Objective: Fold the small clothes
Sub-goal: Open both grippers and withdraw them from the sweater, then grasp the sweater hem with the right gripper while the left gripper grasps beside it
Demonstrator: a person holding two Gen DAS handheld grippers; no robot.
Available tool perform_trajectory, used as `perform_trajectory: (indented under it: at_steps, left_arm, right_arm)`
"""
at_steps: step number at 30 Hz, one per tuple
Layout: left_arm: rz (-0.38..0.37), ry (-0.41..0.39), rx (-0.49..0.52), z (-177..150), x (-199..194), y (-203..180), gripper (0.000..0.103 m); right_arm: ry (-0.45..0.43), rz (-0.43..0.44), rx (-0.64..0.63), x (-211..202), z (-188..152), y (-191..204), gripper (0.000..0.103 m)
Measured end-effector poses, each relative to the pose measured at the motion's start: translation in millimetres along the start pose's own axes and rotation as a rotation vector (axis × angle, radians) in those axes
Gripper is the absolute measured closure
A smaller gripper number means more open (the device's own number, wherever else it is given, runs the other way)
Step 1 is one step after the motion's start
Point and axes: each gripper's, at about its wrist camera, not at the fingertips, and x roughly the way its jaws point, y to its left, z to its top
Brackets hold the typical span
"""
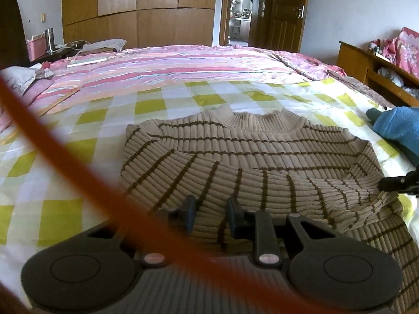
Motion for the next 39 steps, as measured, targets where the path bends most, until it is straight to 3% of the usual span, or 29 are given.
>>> perform_trajectory:
  at_steps: [6,14,18,24,33,39]
  left_arm:
    - [0.007,0.004,0.008,-5.0,-25.1,3.4,0.071]
    - [0.0,0.057,-0.025,-37.3,-83.7,9.5,0.071]
    - [0.026,0.124,-0.029,-58.4,-109.1,8.5,0.071]
    - [0.024,0.261,-0.106,-83.2,-128.4,-1.9,0.07]
    - [0.279,0.383,0.037,-100.2,-142.1,-19.4,0.063]
    - [0.388,0.417,0.022,-102.7,-158.8,2.2,0.063]
  right_arm:
    - [-0.052,-0.028,-0.117,-24.2,-2.1,19.0,0.088]
    - [0.032,0.019,-0.208,-58.7,-42.4,36.5,0.085]
    - [0.098,0.056,-0.239,-72.2,-71.1,43.1,0.085]
    - [0.129,0.089,-0.261,-89.4,-94.6,48.1,0.08]
    - [0.165,0.092,-0.298,-119.1,-120.6,40.6,0.074]
    - [0.224,0.062,-0.318,-131.2,-140.9,33.2,0.072]
